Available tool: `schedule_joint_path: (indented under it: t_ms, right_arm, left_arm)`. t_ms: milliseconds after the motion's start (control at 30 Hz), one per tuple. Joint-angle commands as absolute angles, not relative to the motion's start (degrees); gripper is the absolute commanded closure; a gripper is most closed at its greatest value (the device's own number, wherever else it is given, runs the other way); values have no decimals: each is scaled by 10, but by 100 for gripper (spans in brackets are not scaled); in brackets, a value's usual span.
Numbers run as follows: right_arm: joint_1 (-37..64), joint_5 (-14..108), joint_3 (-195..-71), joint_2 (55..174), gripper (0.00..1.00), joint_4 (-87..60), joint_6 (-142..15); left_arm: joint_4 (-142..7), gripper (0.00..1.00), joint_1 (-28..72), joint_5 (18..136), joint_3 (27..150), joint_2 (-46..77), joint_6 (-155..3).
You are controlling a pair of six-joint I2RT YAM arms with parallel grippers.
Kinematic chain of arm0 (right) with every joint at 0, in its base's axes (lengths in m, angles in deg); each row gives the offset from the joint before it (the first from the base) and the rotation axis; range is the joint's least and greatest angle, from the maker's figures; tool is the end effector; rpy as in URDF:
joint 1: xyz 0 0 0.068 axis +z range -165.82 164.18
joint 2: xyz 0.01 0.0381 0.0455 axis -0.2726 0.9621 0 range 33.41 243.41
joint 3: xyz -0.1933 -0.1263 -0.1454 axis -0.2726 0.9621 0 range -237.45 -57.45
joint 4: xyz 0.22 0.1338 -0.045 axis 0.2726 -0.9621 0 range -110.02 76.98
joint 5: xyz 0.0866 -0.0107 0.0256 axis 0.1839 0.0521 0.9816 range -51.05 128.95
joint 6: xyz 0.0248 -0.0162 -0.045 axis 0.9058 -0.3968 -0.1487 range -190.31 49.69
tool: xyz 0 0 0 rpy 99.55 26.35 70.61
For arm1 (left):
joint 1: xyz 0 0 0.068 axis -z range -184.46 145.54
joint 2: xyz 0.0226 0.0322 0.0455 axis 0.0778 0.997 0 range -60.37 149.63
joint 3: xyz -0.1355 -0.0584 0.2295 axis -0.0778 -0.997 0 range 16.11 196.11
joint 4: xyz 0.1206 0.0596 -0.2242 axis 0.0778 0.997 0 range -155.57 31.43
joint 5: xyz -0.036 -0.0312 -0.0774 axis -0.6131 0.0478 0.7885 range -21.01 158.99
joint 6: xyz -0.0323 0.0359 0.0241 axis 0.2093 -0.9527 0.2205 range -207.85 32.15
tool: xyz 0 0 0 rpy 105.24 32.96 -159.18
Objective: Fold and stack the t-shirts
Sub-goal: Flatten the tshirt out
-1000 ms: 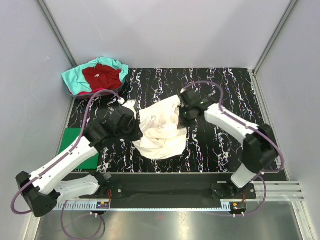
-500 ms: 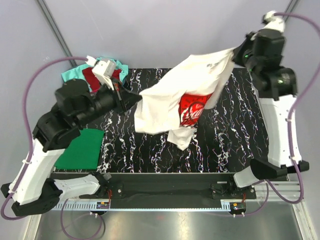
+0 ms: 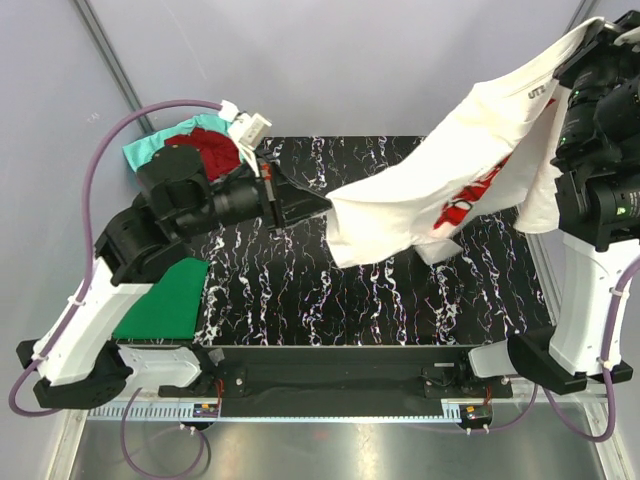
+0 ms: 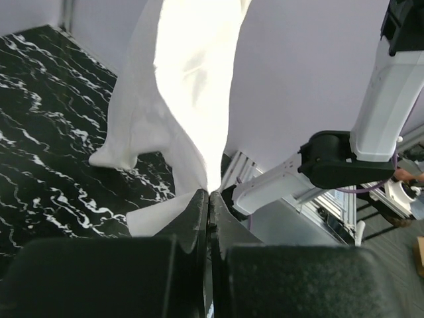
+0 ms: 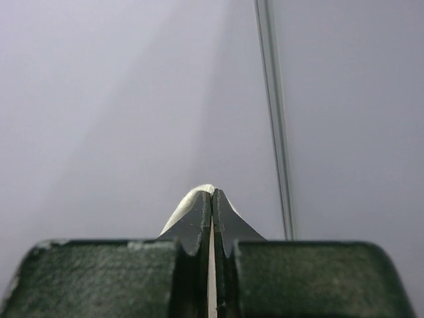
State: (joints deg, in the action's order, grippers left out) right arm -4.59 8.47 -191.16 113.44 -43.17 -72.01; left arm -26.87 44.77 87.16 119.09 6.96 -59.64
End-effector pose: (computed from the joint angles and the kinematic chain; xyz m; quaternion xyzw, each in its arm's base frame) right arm 0.1673 0.0148 0.6483 0.1590 0.5502 -0.0765 0.8162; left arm 0.1157 -0.1512 0.5429 0.2376 0.6847 -0.5144 0.4584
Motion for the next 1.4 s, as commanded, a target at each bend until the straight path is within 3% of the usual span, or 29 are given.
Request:
schedule_joint_path:
  t_ms: [0, 167, 367, 567, 633, 667, 700, 733, 767, 800, 833, 900, 967, 1067, 1233, 1300, 1367]
  right_arm:
    - [-47, 54, -1953, 1146, 100, -310, -800]
    - [-47, 136, -1980, 1177, 100, -298, -795]
    - [-35, 335, -1893, 1264, 100, -310, -652]
    - [48, 467, -1826, 1458, 99, -268, -531]
    - [68, 540, -1868, 1535, 91, -314, -480]
    - [75, 565, -1946, 1615, 78, -353, -469]
    - [78, 605, -1993, 1650, 74, -399, -464]
    - [82, 606, -2030, 1677, 68, -487, -461]
    - [91, 589, -2080, 1703, 62, -532, -461]
    - [92, 563, -2090, 1708, 43, -573, -461]
    - [92, 556, -2086, 1703, 38, -633, -461]
    - [90, 535, -2002, 1647, 33, -663, -473]
    - [89, 518, -1834, 1541, 26, -639, -486]
    - [79, 497, -1652, 1423, 16, -622, -469]
    - [35, 451, -1429, 1296, 12, -646, -426]
    - [-1, 454, -1373, 1245, 13, -639, -410]
    - [-67, 454, -1313, 1215, 14, -641, -384]
  left_arm:
    - [-314, 100, 470, 893, 1210, 100, -578]
    - [-330, 100, 478, 827, 1158, 81, -571]
    - [-260, 100, 478, 584, 988, -34, -491]
    - [-137, 100, 477, 454, 763, -134, -352]
    - [-109, 100, 477, 445, 714, -149, -312]
    - [-104, 96, 476, 449, 678, -158, -287]
    - [-105, 90, 476, 453, 665, -159, -284]
    - [-105, 75, 476, 460, 657, -159, -283]
    - [-105, 68, 476, 465, 650, -158, -283]
    - [-107, 59, 476, 468, 651, -157, -285]
    - [-107, 42, 476, 468, 653, -157, -290]
    - [-108, 25, 476, 457, 675, -155, -311]
    - [-112, 11, 476, 438, 706, -145, -344]
    - [-148, 1, 470, 439, 734, -112, -415]
    - [-292, 5, 379, 607, 757, 12, -543]
    - [-308, 17, 350, 683, 776, 68, -558]
    - [-315, 22, 325, 733, 810, 153, -594]
